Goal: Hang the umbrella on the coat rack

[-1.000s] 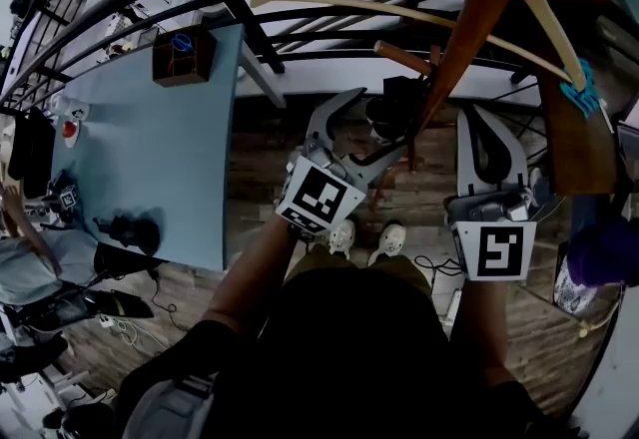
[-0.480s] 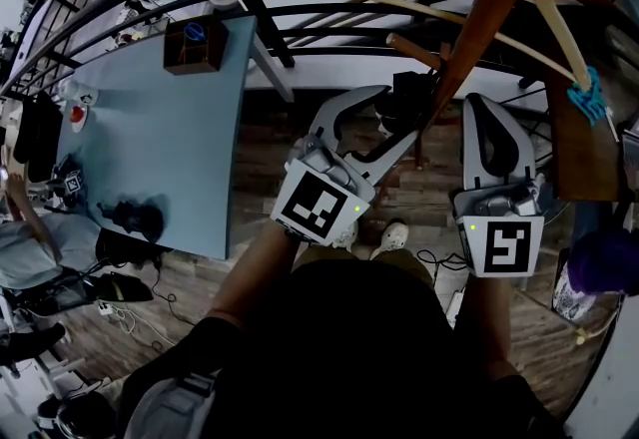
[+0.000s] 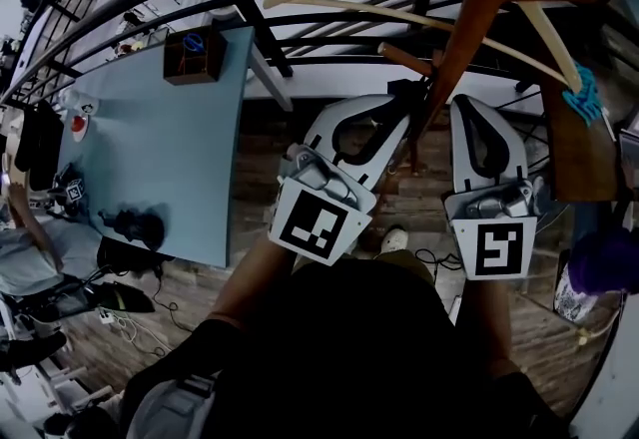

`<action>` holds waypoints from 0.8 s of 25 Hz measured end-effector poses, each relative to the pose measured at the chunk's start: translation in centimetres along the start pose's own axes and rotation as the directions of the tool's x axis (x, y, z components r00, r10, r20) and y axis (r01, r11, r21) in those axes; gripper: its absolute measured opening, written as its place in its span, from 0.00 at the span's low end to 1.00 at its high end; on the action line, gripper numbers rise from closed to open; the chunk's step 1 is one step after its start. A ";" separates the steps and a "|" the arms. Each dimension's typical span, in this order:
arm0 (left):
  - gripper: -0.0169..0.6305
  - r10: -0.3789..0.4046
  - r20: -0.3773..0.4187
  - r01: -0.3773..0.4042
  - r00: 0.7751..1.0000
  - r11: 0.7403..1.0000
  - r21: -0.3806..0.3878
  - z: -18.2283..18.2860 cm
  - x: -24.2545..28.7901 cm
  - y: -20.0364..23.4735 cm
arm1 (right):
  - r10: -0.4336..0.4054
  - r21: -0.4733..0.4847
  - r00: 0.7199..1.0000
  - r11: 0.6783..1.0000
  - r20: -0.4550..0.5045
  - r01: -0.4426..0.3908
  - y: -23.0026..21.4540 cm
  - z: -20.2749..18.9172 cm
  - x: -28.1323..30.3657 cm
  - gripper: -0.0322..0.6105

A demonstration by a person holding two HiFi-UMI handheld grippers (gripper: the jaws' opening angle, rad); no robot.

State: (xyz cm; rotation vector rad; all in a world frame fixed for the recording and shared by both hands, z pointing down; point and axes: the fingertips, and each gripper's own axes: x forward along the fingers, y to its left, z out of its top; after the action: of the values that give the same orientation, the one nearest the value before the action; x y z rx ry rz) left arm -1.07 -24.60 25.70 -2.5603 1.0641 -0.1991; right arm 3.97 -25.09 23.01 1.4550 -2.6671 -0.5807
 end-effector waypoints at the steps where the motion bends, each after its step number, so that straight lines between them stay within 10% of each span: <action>1: 0.09 0.013 0.009 -0.013 1.000 1.000 -0.005 0.2 0.0 0.3 | 0.001 -0.002 1.000 1.000 0.002 -0.001 -0.1 0.1 0.0 0.10; 20: 0.04 0.058 0.029 -0.058 0.998 0.998 -0.017 1.0 0.4 0.9 | 0.013 -0.035 1.000 0.999 -0.022 -0.014 -0.3 -0.2 -1.0 0.10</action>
State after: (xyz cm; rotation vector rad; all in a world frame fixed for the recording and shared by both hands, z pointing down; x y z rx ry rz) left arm -1.12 -25.25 24.44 -2.5347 1.1315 -0.1373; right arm 4.86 -24.47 23.24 1.4252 -2.6338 -0.6041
